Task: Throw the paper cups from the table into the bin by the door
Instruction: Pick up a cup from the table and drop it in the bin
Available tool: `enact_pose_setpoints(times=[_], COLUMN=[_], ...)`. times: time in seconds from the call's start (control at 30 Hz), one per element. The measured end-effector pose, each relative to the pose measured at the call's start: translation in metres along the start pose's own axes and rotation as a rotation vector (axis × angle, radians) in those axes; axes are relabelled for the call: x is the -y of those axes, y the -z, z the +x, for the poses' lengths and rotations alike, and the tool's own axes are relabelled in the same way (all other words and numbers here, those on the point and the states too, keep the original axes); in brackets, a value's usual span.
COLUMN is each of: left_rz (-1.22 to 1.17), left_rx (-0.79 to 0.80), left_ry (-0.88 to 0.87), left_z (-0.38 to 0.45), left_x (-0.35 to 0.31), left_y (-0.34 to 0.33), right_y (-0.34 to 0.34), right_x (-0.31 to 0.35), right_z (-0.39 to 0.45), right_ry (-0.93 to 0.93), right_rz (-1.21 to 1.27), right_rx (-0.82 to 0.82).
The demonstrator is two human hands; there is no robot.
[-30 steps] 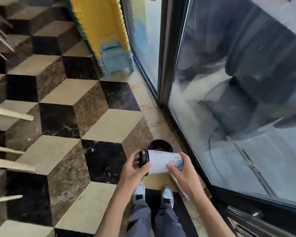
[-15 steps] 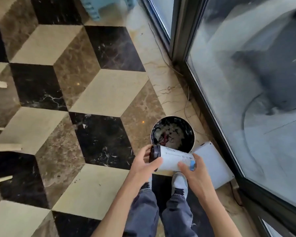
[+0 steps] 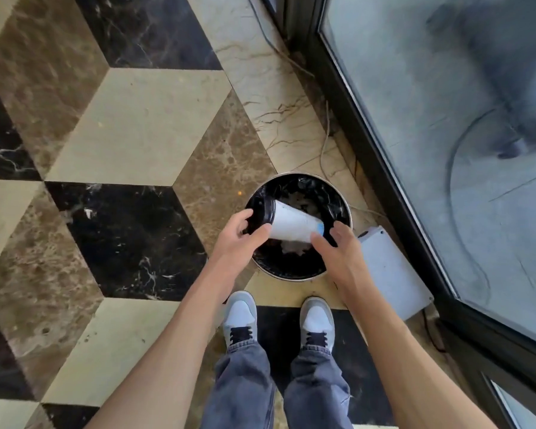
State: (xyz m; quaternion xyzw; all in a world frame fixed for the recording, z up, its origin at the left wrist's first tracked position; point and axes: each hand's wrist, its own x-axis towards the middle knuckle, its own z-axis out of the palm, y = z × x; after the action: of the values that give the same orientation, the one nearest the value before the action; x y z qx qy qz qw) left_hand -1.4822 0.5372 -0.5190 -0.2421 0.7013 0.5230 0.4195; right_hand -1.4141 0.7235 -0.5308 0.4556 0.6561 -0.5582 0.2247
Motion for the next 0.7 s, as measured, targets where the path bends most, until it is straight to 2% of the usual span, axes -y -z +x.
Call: enact_pose_setpoints(times=[0.2,0.37,0.7], left_rz=[0.002,-0.025,-0.059], left_rx=[-0.011,-0.041,-0.119], left_ry=[-0.013,-0.089,-0.477], left_z=[-0.025,-0.073,-0.269], left_x=[-0.007,-0.032,-0.185], left_y=[0.007,0.025,0.095], right_y=[0.01,0.022,0.054], right_x=[0.013,0.052,0.247], right_z=[-0.025,-0.075,-0.264], right_ry=[0.032,0.131,0.529], right_rz=[0.014,-0.051,-0.166], right_rx=[-0.016,-0.007,-0.056])
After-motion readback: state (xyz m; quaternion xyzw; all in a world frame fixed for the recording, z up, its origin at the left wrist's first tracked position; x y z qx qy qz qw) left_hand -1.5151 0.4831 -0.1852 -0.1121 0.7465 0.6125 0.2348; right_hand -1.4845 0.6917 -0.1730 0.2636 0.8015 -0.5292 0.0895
